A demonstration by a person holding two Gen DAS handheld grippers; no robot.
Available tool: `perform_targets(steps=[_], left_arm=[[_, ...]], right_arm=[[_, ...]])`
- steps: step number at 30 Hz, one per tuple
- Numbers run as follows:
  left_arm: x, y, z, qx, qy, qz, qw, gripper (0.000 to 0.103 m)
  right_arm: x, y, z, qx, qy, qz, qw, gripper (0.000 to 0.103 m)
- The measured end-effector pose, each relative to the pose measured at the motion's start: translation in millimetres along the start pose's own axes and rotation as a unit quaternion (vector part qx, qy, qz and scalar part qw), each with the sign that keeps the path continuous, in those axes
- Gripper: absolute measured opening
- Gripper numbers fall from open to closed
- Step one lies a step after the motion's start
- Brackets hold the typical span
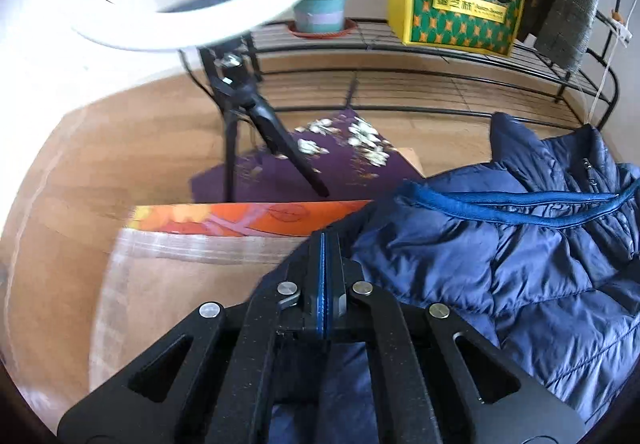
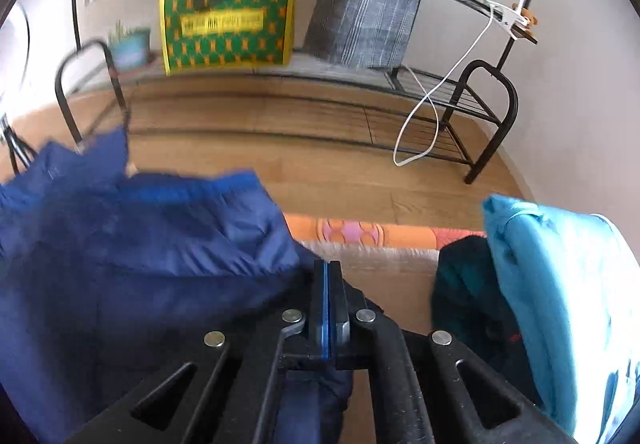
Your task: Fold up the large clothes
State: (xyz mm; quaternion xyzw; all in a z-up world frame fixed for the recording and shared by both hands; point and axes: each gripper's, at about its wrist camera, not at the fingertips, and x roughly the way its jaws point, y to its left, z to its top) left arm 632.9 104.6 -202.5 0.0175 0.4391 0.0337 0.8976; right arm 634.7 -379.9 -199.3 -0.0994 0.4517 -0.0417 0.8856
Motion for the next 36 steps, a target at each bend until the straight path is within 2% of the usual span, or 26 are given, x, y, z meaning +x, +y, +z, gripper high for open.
perform_targets(steps=[1, 3, 4, 5, 6, 8, 10, 13, 18, 23, 27, 29, 36], left_arm=[[-7, 1, 0, -0.002, -0.008, -0.014, 0.9999, 0.000], [-30, 1, 2, -0.003, -0.025, -0.046, 0.9986, 0.000], [-43, -3, 3, 0.011, -0.033, -0.070, 0.9970, 0.000], [-54, -7, 2, 0.023, -0.036, -0.087, 0.9953, 0.000], [-64, -14, -1, 0.033, -0.030, -0.107, 0.9933, 0.000], [-82, -36, -11, 0.061, -0.022, -0.137, 0.9884, 0.000], [-94, -64, -23, 0.099, -0.023, -0.122, 0.9874, 0.000], [-102, -101, -38, 0.137, -0.030, -0.104, 0.9846, 0.000], [-92, -142, -56, 0.184, -0.039, -0.082, 0.9788, 0.000], [-67, -149, -61, 0.188, -0.020, -0.076, 0.9790, 0.000], [-31, -143, -57, 0.184, -0.006, -0.048, 0.9817, 0.000], [-21, -132, -51, 0.158, 0.000, -0.057, 0.9858, 0.000], [-13, -130, -41, 0.159, -0.004, -0.031, 0.9868, 0.000]], right_arm=[[-4, -1, -2, 0.002, -0.005, -0.008, 1.000, 0.000], [-16, -6, -1, 0.017, -0.022, 0.015, 1.000, 0.002], [-26, -9, -1, 0.024, -0.034, 0.021, 0.999, 0.010], [-35, -10, 1, 0.025, -0.047, 0.027, 0.998, 0.012], [-46, -10, 1, 0.025, -0.060, 0.039, 0.997, 0.014], [-68, -7, 1, 0.025, -0.078, 0.089, 0.993, 0.017], [-85, 2, -2, 0.020, -0.088, 0.133, 0.987, 0.022], [-103, 31, -9, -0.004, -0.093, 0.185, 0.978, 0.022], [-104, 83, -20, -0.051, -0.080, 0.227, 0.969, 0.022], [-79, 108, -25, -0.072, -0.059, 0.222, 0.971, 0.022], [-52, 100, -23, -0.051, -0.042, 0.202, 0.977, 0.022], [-40, 93, -23, -0.036, -0.032, 0.193, 0.980, 0.022], [-29, 88, -26, -0.031, -0.024, 0.168, 0.985, 0.021]])
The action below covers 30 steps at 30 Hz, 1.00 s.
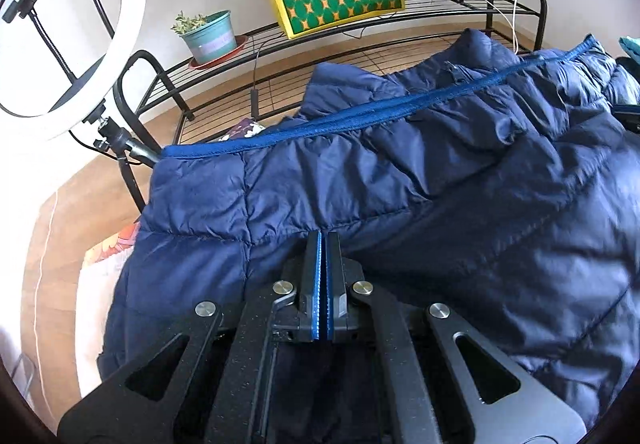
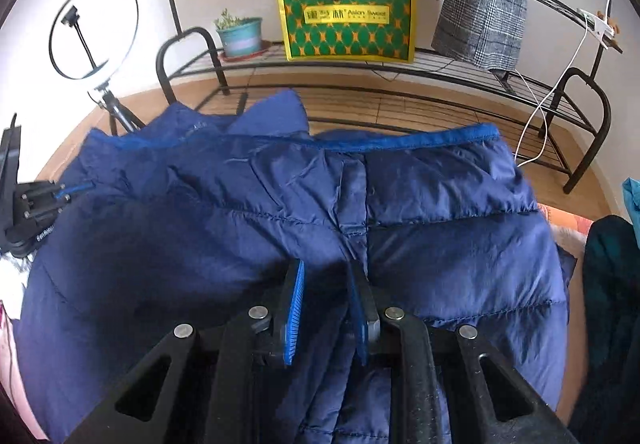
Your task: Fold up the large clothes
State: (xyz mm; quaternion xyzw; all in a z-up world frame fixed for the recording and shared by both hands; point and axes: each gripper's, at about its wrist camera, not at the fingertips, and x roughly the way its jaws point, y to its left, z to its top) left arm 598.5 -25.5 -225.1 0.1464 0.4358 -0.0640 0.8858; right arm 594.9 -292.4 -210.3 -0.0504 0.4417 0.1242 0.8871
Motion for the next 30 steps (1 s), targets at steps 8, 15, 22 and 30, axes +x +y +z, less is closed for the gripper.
perform_targets(steps=[8, 15, 22, 30], left_arm=[[-63, -27, 9, -0.011, -0.029, -0.076, 0.9966, 0.000], [-49, -96, 21, 0.033, -0.019, -0.089, 0.9953, 0.000], [-25, -113, 14, 0.052, -0.009, -0.056, 0.9970, 0.000], [-110, -110, -11, 0.005, -0.038, -0.142, 0.9892, 0.000]], right_arm=[[-84, -25, -23, 0.087, -0.056, 0.039, 0.994, 0.029], [-172, -37, -95, 0.170, -0.075, 0.052, 0.981, 0.057], [-178, -51, -174, 0.247, -0.030, 0.024, 0.968, 0.063], [-154, -70, -196, 0.324, -0.030, 0.056, 0.944, 0.076]])
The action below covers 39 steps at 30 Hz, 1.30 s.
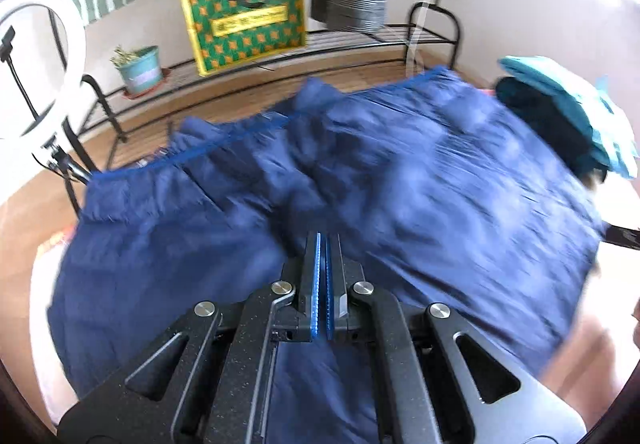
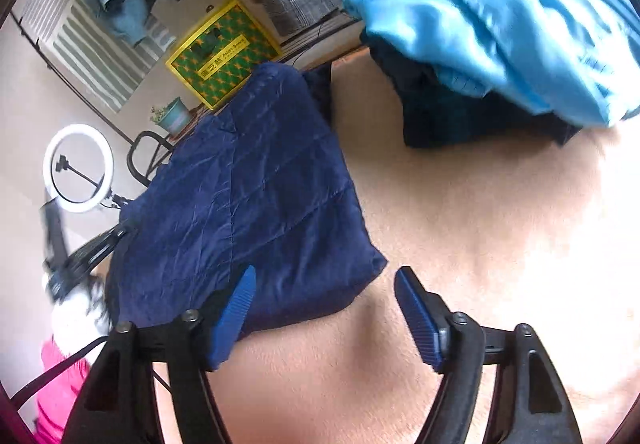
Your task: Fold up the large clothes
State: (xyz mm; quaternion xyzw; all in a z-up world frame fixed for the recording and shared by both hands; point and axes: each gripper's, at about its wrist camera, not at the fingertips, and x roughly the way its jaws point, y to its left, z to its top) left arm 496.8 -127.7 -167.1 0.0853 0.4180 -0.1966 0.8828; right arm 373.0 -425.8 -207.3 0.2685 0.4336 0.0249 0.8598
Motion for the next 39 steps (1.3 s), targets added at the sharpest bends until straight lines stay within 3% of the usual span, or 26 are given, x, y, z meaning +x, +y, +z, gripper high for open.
perform_targets(steps=[3, 8, 9, 10, 13, 17, 24, 31, 39], left_arm=[[0, -23, -19, 0.009, 0.017, -0.017, 0.9997, 0.000], [26, -38, -39, 0.033, 0.010, 0.020, 0.9992, 0.000], [27, -40, -41, 0.040, 0.003, 0.025, 0.9989, 0.000], [26, -41, -42, 0.039, 0.003, 0.026, 0.9989, 0.000], [8, -30, -39, 0.003, 0.017, 0.007, 0.9998, 0.000], [-38, -7, -51, -0.024, -0.005, 0.009, 0.9996, 0.000], [-124, 69, -91, -0.116, -0.030, 0.018, 0.9926, 0.000], [-188, 136, -126, -0.189, -0.069, 0.051, 0.9782, 0.000], [-232, 191, -152, -0.237, -0.098, 0.080, 0.9633, 0.000]], right_arm=[[13, -5, 4, 0.029, -0.006, 0.014, 0.999, 0.077], [29, 2, 9, 0.057, -0.025, 0.019, 0.998, 0.073], [30, 6, 10, 0.052, -0.023, 0.019, 0.998, 0.057], [31, 11, 12, 0.043, -0.020, 0.012, 0.999, 0.034], [16, 32, 18, 0.004, -0.033, -0.012, 0.999, 0.014], [-15, 64, 27, -0.043, -0.063, -0.016, 0.997, 0.010], [-43, 137, 31, -0.131, -0.091, -0.031, 0.987, 0.008], [-51, 215, 20, -0.228, -0.111, -0.044, 0.966, 0.006], [-39, 297, -11, -0.296, -0.113, -0.011, 0.948, 0.006]])
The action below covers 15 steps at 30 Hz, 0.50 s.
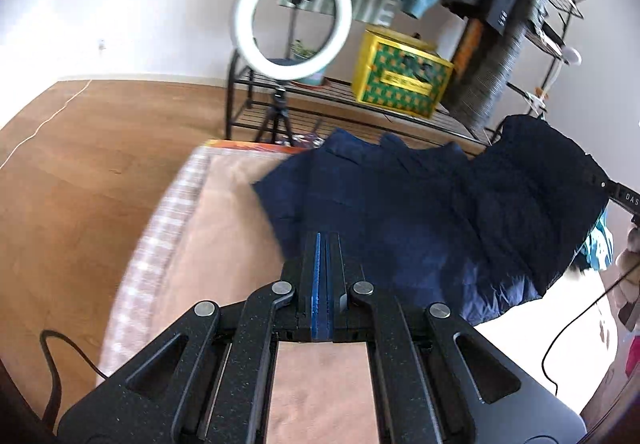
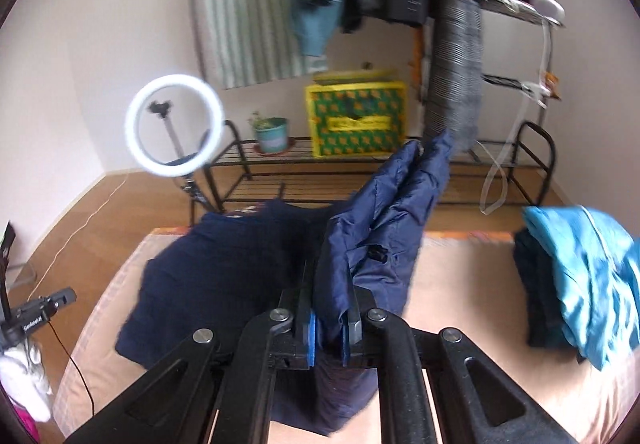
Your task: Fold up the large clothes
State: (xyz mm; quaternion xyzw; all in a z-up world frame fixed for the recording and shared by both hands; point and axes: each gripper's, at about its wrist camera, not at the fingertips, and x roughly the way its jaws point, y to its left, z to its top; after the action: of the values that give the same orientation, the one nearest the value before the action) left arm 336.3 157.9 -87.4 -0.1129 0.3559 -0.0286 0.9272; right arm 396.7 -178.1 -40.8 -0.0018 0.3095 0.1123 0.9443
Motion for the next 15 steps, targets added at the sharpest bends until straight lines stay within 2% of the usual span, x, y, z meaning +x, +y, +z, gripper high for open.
perform_targets(steps=[9, 12, 15], left_arm=[[-31, 51, -10, -0.029, -0.011, 0.023, 0.9992, 0.000], [-36, 70, -13, -0.041, -0.012, 0.033, 0.9985, 0.000], [-37, 86, -16, -0.051, -0.010, 0.041, 0.9978, 0.000]], right_arm=[[42, 121, -1, -0.056, 0.007, 0.083, 0.995, 0.006], [65, 164, -9, -0.074, 0.019, 0.114, 0.991, 0.006], [96, 205, -29, -0.089, 0.049, 0.139, 0.985, 0.005]])
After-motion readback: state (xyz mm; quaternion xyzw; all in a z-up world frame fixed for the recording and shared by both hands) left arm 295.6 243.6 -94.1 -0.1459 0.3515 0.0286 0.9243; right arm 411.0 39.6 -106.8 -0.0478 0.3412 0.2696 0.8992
